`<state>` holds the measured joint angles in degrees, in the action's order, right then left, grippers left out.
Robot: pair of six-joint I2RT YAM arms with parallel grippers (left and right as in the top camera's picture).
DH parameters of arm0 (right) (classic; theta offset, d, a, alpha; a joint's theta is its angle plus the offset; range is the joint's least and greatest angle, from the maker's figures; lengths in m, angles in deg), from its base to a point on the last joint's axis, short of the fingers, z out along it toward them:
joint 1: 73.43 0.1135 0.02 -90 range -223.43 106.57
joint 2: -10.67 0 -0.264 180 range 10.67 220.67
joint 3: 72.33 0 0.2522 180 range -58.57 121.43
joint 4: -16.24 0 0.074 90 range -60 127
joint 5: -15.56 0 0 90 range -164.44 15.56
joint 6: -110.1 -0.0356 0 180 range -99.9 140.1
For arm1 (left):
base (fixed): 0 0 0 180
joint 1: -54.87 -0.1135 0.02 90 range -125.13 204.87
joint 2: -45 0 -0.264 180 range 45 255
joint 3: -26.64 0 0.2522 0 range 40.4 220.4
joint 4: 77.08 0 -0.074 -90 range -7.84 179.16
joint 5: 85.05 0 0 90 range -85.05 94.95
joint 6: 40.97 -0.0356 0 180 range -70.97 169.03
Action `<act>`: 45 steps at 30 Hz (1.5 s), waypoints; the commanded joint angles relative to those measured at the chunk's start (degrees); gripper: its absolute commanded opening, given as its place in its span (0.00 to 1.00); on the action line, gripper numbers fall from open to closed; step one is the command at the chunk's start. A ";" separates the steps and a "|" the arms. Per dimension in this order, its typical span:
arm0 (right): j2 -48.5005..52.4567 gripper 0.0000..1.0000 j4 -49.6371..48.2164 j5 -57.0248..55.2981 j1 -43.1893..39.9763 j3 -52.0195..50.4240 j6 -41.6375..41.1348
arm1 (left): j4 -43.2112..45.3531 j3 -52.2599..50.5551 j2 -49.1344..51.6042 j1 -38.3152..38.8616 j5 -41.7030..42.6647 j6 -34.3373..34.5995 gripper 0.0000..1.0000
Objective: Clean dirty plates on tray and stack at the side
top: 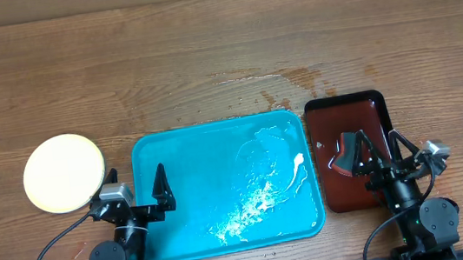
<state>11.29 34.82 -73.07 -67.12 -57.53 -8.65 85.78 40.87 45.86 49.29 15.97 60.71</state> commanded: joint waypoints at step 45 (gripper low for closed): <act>-0.46 1.00 -0.28 2.58 -0.33 -0.59 22.80 | -0.07 -0.20 -0.66 0.35 -0.50 0.35 1.00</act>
<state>11.29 34.78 -70.36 -67.12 -57.53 13.77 85.78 40.87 45.86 49.29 15.95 60.71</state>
